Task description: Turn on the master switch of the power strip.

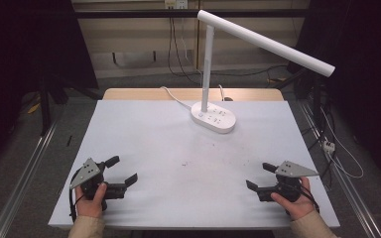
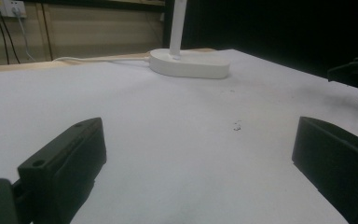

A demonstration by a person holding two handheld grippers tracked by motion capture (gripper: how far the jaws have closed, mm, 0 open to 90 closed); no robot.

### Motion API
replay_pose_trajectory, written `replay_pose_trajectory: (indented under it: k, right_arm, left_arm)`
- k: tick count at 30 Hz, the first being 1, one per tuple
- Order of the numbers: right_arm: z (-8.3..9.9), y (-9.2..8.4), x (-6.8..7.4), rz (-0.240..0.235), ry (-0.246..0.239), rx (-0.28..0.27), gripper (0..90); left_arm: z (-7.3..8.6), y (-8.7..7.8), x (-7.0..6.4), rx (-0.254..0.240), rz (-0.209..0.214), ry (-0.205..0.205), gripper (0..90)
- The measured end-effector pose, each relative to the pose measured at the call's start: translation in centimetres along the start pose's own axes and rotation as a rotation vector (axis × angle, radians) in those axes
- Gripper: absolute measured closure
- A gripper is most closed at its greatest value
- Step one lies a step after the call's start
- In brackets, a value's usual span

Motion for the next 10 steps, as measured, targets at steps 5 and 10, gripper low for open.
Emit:
replay_pose_trajectory:
  k: [5, 10]
  right_arm:
    - [0.26, -0.13, -0.07, 0.004, 0.004, 0.002, 10.4]
    - [0.31, 0.01, -0.11, 0.006, -0.002, 0.007, 10.1]
  left_arm:
    - [0.05, -0.04, 0.07, 0.000, -0.006, -0.001, 2.6]
    - [0.09, 0.19, 0.12, 0.021, -0.006, 0.000, 2.6]
Point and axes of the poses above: each handheld gripper's, and its own axes: y roughly forward along the jaws, z roughly out of its underside, x roughly to its left, the point moved 2 cm from there along y, roughly forward along the jaws, and after that the axes turned 13 degrees about x, right-handed, at the moved point
